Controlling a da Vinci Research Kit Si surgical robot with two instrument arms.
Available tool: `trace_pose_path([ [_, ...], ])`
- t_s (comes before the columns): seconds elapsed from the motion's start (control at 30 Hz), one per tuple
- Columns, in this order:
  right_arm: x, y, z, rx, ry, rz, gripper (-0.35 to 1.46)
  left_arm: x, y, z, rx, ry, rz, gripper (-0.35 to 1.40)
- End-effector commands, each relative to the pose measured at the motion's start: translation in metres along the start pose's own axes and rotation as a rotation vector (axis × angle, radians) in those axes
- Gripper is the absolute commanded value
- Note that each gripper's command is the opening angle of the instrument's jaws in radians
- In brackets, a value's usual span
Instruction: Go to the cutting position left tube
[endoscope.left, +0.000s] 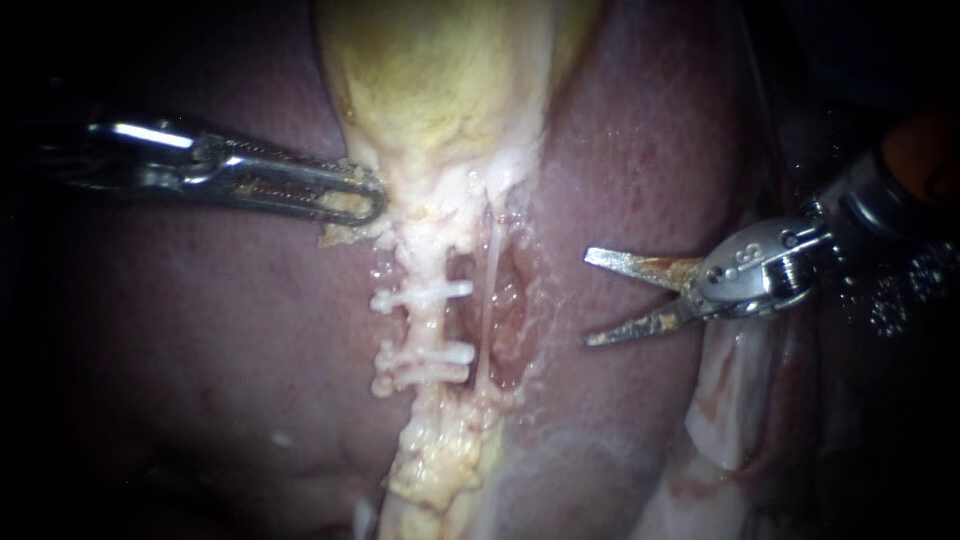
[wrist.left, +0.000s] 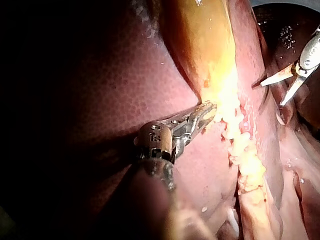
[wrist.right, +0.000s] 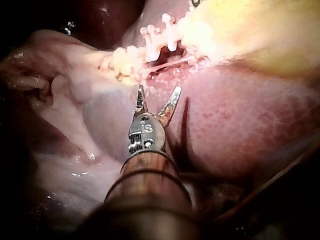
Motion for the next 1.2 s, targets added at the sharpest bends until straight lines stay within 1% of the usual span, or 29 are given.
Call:
trace_pose_path([
  [0.03,0.0,0.0,0.0,0.0,0.0,0.0,1.45,0.0,0.0001,-0.0001,-0.001,0.0,-0.001,-0.35],
  [0.13,0.0,0.0,0.0,0.0,0.0,0.0,1.45,0.0,0.0005,-0.0008,-0.005,-0.003,-0.002,-0.35],
  [0.2,0.0001,0.0,0.0,0.0,0.0,0.0,1.45,0.0002,0.0009,-0.0015,-0.008,-0.004,0.001,-0.35],
  [0.4,0.0001,-0.0001,0.0001,0.0,0.0,0.0,1.45,0.0021,0.0022,-0.005,-0.024,-0.013,0.012,-0.35],
  [0.43,0.0001,-0.0001,0.0001,0.0,0.0,0.0,1.45,0.0026,0.0024,-0.0056,-0.026,-0.017,0.021,-0.35],
  [0.53,0.0002,-0.0001,0.0001,0.0,0.0,0.0,1.45,0.0035,0.0026,-0.0072,-0.028,-0.001,0.019,-0.35],
  [0.63,0.0003,-0.0002,0.0002,0.0,0.0,0.0,1.45,0.0038,0.0026,-0.0081,-0.027,0.009,0.025,-0.35],
  [0.73,0.0005,-0.0002,0.0003,0.005,0.003,0.001,1.45,0.004,0.0025,-0.0084,-0.023,0.017,0.025,-0.35],
  [0.97,0.0014,-0.0007,0.0009,0.019,0.01,-0.002,1.45,0.0041,0.0025,-0.0084,-0.02,0.021,0.027,-0.35],
  [1.07,0.002,-0.001,0.0015,0.037,0.02,-0.008,1.45,0.0042,0.0025,-0.0086,-0.021,0.024,0.025,-0.35],
  [1.2,0.0026,-0.0017,0.0032,0.063,0.041,-0.017,1.45,0.0043,0.0026,-0.0088,-0.02,0.027,0.028,-0.35],
])
